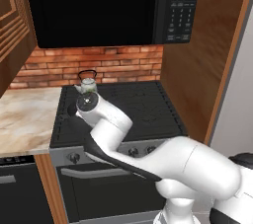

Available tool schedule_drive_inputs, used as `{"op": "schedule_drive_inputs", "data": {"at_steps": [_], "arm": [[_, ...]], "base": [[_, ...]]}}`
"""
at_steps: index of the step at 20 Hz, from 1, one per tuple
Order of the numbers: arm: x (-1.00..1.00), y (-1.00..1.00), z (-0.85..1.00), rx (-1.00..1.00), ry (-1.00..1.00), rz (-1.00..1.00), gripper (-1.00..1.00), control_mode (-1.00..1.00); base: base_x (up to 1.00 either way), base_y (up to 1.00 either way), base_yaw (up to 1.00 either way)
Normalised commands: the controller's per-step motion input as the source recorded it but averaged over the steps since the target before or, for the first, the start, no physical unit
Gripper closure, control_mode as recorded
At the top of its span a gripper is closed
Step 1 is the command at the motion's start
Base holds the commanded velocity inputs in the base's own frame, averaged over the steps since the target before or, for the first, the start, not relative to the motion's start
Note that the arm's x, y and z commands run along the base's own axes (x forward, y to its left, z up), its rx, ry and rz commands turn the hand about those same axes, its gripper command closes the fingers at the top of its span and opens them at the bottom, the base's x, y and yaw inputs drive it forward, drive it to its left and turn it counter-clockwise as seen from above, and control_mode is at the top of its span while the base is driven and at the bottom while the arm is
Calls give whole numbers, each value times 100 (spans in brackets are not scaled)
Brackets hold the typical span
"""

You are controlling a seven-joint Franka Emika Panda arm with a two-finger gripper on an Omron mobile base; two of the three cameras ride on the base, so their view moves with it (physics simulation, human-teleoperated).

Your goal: Pick the kettle from the cabinet and place it on a stove burner. Then pick the pot from the counter and place it on another stove burner. Finally, turn both burners on.

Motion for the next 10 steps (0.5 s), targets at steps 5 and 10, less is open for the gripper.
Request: {"op": "schedule_drive_inputs", "data": {"at_steps": [5, 10], "arm": [[-44, 4, 0, -10, -11, 0, -100, -100], [-34, 8, 0, -10, -8, 0, -100, -100]], "base": [[0, 0, 0], [0, 0, 0]]}}
